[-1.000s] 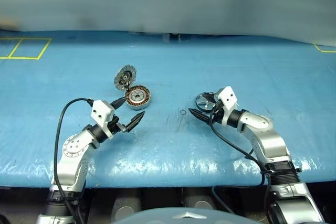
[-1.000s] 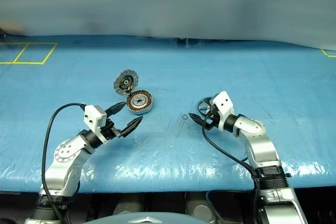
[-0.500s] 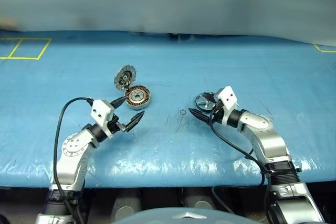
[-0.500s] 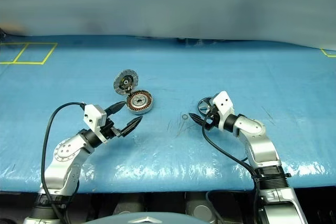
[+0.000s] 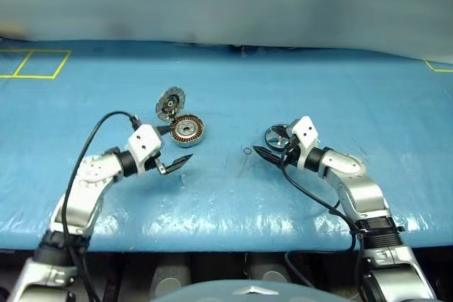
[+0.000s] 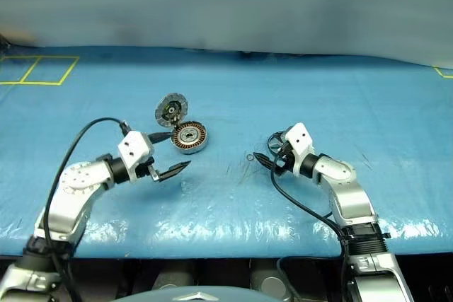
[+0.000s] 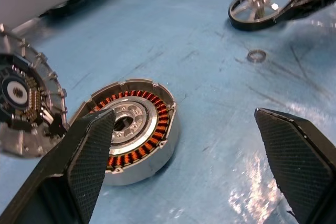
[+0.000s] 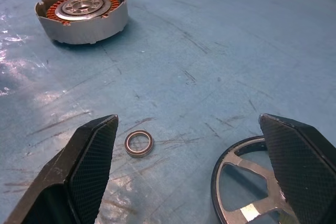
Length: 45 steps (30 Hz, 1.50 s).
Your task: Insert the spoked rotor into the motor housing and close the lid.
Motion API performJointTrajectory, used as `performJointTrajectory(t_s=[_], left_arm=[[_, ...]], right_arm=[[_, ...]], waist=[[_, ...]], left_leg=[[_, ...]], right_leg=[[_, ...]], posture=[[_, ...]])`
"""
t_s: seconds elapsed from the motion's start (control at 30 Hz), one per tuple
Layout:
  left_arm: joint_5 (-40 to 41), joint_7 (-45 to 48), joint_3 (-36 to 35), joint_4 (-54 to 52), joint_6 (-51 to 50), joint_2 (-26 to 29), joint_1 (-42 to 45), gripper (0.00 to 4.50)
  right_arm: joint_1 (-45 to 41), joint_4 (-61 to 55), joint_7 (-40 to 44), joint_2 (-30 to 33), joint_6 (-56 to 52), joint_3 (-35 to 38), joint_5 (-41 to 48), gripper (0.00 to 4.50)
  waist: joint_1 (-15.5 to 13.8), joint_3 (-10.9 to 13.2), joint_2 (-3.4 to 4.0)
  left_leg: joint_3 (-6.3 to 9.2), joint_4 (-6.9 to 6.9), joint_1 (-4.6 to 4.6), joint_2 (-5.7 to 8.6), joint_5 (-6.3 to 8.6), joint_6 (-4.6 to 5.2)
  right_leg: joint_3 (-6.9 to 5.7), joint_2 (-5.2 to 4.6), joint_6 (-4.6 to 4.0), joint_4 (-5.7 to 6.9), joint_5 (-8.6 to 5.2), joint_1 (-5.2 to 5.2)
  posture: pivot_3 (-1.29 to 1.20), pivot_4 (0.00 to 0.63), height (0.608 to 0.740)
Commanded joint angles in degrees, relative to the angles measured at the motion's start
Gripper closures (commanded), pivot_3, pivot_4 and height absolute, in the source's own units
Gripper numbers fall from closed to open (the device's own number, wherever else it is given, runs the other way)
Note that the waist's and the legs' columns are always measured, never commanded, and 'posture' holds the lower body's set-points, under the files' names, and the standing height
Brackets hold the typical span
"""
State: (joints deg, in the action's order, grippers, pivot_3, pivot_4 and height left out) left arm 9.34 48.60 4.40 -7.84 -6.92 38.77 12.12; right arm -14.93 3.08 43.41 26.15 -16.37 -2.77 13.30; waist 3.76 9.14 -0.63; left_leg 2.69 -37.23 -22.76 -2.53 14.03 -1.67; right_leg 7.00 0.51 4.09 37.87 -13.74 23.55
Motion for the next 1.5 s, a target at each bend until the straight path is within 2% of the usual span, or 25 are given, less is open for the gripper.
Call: performJointTrajectory(t_s=[0.03, 0.2, 0.4, 0.53, 0.93, 1.5], left_arm=[[-4.80, 8.24, 5.55, -0.39, -0.57, 5.22, 9.22, 0.02], [-13.28, 20.53, 17.06, 4.70, -0.51, 7.96, 23.40, 0.02], [-22.27, 32.92, 28.63, 10.40, 1.56, 5.13, 38.51, 0.02], [-27.07, 35.70, 32.25, 15.41, 4.37, 2.73, 44.25, 0.02], [-37.05, 37.33, 33.95, 18.88, 9.17, 2.93, 45.40, 0.02], [-42.41, 37.66, 33.11, 21.37, 10.25, 3.06, 42.93, 0.02]], right_arm=[[-2.03, -0.37, 0.53, 0.07, 1.43, 0.24, -0.06, 0.00], [-3.82, 0.84, 1.38, 0.34, 1.34, -0.15, -0.03, 0.00], [-4.85, 0.55, 2.97, 1.87, 0.32, -0.33, -0.14, 0.00], [-5.39, 0.20, 3.82, 3.28, -0.30, -0.10, -0.30, 0.00], [-5.83, -1.14, 5.22, 6.17, -2.14, -0.66, -0.25, 0.00], [-6.79, -1.56, 7.14, 6.50, -3.65, -1.82, -0.94, 0.00]], waist=[[0.04, 0.03, -0.03], [0.18, 0.04, -0.02], [0.15, 0.07, -0.01], [0.12, 0.09, -0.01], [0.14, 0.13, -0.02], [0.06, 0.13, -0.01]], left_leg=[[-0.01, 0.00, -0.02, 0.01, 0.00, 0.00], [-0.03, 0.08, -0.08, 0.04, 0.02, 0.02], [0.05, 0.11, -0.23, 0.02, 0.04, 0.07], [0.02, 0.07, -0.25, 0.04, 0.07, 0.11], [0.04, 0.03, -0.26, 0.03, 0.07, 0.13], [0.06, -0.07, -0.26, 0.03, 0.08, 0.14]], right_leg=[[0.00, -0.01, 0.02, -0.01, 0.01, 0.00], [0.01, -0.02, 0.09, -0.06, 0.05, 0.07], [-0.02, 0.03, -0.09, -0.04, 0.02, 0.18], [0.00, 0.01, -0.10, -0.05, 0.03, 0.19], [-0.01, 0.00, -0.13, 0.01, 0.02, 0.18], [-0.02, 0.00, -0.17, 0.10, 0.05, 0.16]], posture=[[0.00, 0.150, 0.740], [0.00, 0.150, 0.740], [0.00, 0.150, 0.740], [0.00, 0.150, 0.740], [0.00, 0.150, 0.740], [0.00, 0.150, 0.740]])
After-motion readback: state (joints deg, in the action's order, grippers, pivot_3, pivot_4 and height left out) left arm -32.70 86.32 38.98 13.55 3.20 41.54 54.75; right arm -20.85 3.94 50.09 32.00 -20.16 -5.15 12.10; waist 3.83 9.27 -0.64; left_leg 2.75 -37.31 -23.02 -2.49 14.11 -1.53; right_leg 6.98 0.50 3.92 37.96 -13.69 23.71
